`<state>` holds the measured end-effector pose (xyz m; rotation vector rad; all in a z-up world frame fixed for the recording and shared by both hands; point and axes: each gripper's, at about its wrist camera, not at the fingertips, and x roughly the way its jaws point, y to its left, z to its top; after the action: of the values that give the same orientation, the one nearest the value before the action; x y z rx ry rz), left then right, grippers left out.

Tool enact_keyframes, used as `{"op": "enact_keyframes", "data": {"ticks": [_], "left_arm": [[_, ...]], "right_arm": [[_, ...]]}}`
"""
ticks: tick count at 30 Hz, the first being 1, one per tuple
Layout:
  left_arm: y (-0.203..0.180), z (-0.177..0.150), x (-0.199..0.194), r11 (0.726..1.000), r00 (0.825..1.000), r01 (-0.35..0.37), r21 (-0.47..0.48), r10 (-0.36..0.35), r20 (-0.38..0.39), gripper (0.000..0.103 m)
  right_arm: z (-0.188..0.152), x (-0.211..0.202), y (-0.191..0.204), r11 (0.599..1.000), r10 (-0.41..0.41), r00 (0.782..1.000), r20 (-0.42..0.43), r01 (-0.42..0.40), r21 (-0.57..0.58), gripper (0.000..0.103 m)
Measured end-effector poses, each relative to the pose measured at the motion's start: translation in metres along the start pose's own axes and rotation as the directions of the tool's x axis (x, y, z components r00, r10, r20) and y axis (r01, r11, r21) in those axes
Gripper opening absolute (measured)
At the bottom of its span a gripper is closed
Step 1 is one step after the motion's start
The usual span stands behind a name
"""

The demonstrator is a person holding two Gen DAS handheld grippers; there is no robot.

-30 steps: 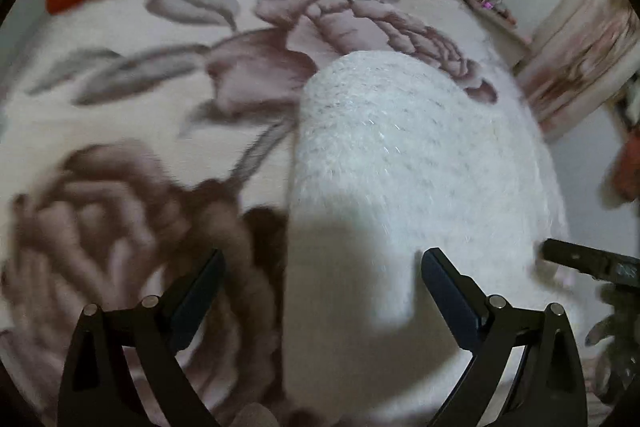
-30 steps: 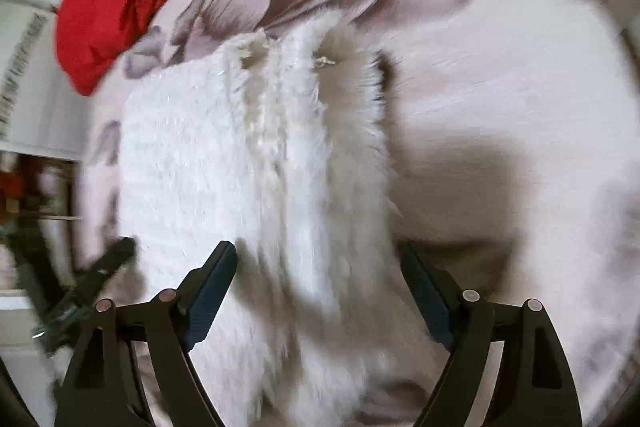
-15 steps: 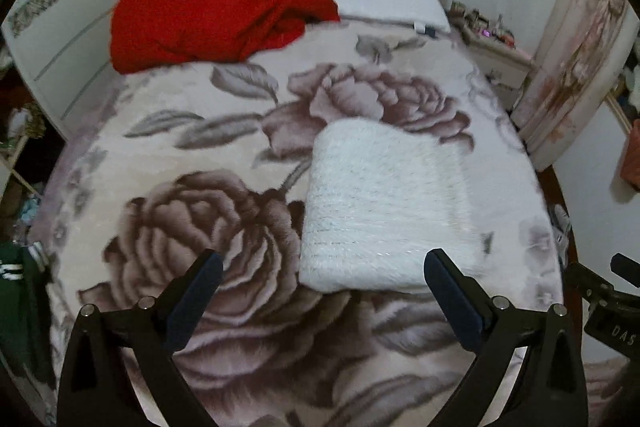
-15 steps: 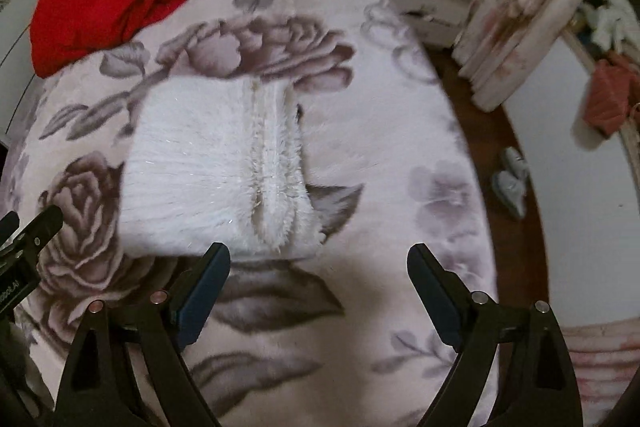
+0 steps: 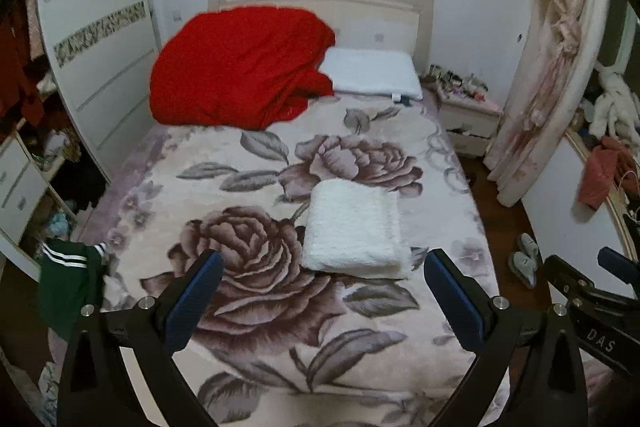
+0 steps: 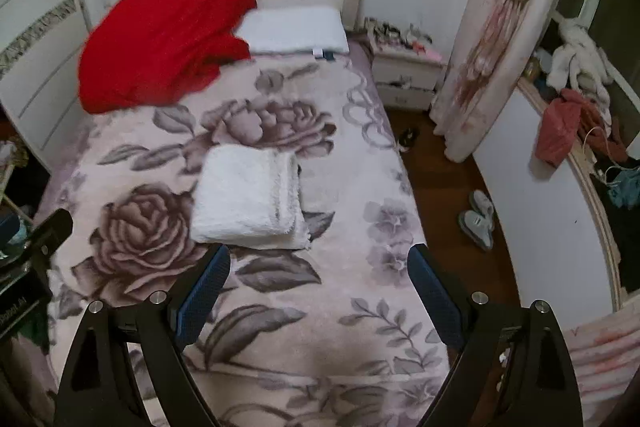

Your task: Fold large clothes

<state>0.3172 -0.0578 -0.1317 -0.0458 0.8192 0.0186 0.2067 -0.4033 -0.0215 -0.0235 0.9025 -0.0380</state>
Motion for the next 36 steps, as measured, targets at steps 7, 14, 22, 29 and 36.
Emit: {"op": "enact_keyframes", "data": {"ticks": [7, 14, 22, 29, 36], "left_arm": [[-0.009, -0.008, -0.083, 1.0, 0.997, -0.027, -0.003, 0.027, 0.071, 0.103], [-0.017, -0.022, -0.131, 0.999, 0.994, -0.04, -0.015, 0.041, 0.106, 0.103], [-0.025, -0.033, -0.159, 0.998, 0.987, -0.068, -0.013, 0.07, 0.144, 0.103], [-0.027, -0.045, -0.17, 0.997, 0.984, -0.08, -0.019, 0.082, 0.156, 0.103], [-0.03, -0.048, -0.174, 0.996, 0.984, -0.083, -0.011, 0.084, 0.158, 0.103]], "right_arm": [[-0.016, -0.118, -0.018, 0.999, 0.037, 0.995, 0.095, -0.037, -0.005, 0.092], [-0.041, -0.203, -0.034, 0.998, 0.064, 0.983, 0.17, -0.062, -0.016, 0.092], [-0.061, -0.252, -0.059, 0.998, 0.069, 0.974, 0.215, -0.07, -0.003, 0.096], [-0.072, -0.268, -0.073, 0.997, 0.075, 0.973, 0.219, -0.075, -0.007, 0.097], [-0.066, -0.268, -0.081, 0.996, 0.086, 0.97, 0.228, -0.082, -0.026, 0.098]]}}
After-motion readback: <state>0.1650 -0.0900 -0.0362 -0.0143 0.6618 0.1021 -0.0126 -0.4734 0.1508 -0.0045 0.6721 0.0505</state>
